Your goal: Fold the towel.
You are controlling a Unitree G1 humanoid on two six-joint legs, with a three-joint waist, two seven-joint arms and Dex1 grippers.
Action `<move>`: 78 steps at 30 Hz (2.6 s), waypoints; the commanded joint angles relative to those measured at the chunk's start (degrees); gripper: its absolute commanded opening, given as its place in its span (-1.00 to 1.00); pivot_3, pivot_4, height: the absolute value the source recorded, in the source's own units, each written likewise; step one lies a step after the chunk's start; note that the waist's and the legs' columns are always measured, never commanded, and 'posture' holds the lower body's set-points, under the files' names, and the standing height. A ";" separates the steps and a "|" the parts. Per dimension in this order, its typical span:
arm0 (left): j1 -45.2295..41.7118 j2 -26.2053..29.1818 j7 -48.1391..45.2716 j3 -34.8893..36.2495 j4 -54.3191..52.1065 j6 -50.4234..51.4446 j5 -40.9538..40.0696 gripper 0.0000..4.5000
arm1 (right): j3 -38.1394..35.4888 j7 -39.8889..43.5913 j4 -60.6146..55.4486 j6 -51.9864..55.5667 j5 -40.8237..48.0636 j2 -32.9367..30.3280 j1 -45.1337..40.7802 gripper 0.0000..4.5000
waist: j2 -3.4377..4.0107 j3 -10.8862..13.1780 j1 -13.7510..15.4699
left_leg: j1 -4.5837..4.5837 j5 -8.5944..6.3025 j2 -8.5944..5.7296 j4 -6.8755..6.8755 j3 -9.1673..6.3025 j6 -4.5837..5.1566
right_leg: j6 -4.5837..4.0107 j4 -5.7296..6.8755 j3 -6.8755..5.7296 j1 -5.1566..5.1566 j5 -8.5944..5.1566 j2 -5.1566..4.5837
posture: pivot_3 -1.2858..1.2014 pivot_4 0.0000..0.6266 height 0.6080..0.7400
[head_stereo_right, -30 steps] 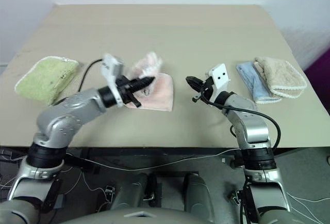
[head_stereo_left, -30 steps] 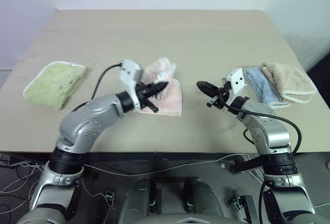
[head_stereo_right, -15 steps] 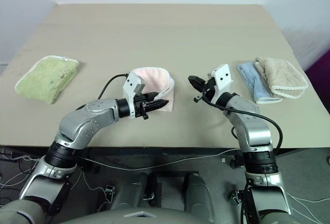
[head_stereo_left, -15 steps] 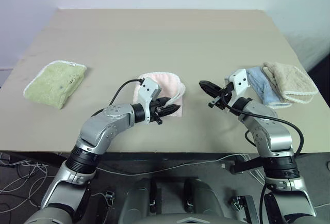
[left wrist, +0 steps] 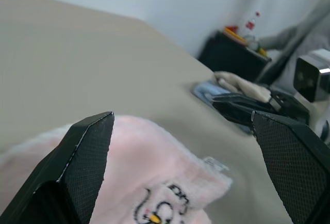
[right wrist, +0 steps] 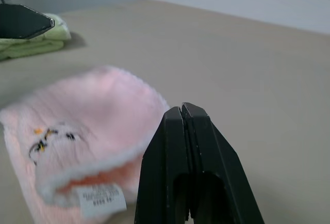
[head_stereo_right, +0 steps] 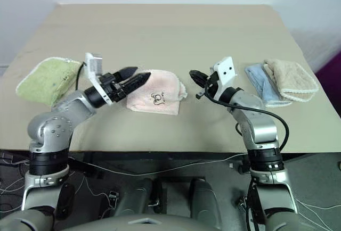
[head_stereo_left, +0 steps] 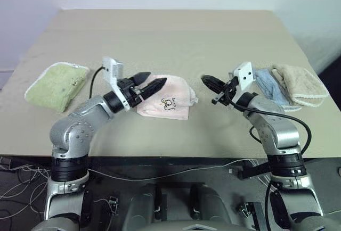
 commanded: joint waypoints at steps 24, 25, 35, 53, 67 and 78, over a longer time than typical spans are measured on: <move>3.17 0.73 -8.60 -19.29 19.50 -22.20 32.12 -0.97 | 12.10 0.18 17.79 -2.33 -10.22 9.40 -1.95 -1.00 | 0.04 -0.16 -1.24 | 0.24 0.00 0.02 -0.07 -0.02 -0.03 | 0.00 0.02 -0.05 0.21 0.00 -0.02 | 0.03 -0.52 1.00; 3.17 -0.03 -8.70 -17.55 18.56 -21.99 30.24 -0.97 | 11.47 0.44 16.60 -3.01 -9.66 9.40 -1.81 -1.00 | 0.04 -0.16 -1.24 | 0.25 0.00 0.02 -0.08 -0.02 -0.03 | 0.00 0.03 -0.05 0.21 0.00 -0.03 | 0.03 -0.52 1.00; 2.22 -3.03 -2.85 5.46 8.12 -8.24 5.79 -0.97 | 4.29 4.07 -0.25 -1.37 -2.65 4.03 1.23 -1.00 | -0.02 -0.04 -1.30 | 0.15 0.01 0.01 -0.06 -0.07 -0.03 | 0.01 0.06 -0.05 0.14 0.01 -0.10 | 0.03 -0.52 1.00; 6.04 -7.59 14.67 13.59 10.45 21.65 -14.54 0.99 | 1.32 2.64 -4.07 0.28 -1.93 0.40 3.84 -1.00 | -0.06 -0.03 -1.24 | 0.17 0.03 -0.01 -0.04 -0.09 -0.05 | 0.02 0.06 -0.07 0.18 0.00 -0.03 | 0.03 -0.52 1.00; 5.03 -13.25 18.58 10.28 11.43 30.57 -18.70 0.99 | -1.35 0.83 -8.16 1.50 -1.10 -2.63 7.66 -1.00 | -0.07 -0.08 0.26 | 0.24 0.00 -0.12 0.02 -0.12 -0.02 | 0.01 0.05 -0.08 0.32 0.00 -0.14 | 0.03 -0.52 1.00; 5.25 -15.51 20.77 11.93 11.20 29.72 -20.55 -0.36 | -1.25 0.20 -9.32 2.37 -0.74 -3.17 7.93 -1.00 | -0.09 -0.07 0.14 | 0.24 0.00 -0.12 0.02 -0.13 -0.01 | 0.01 0.05 -0.08 0.32 0.00 -0.13 | 0.03 -0.52 1.00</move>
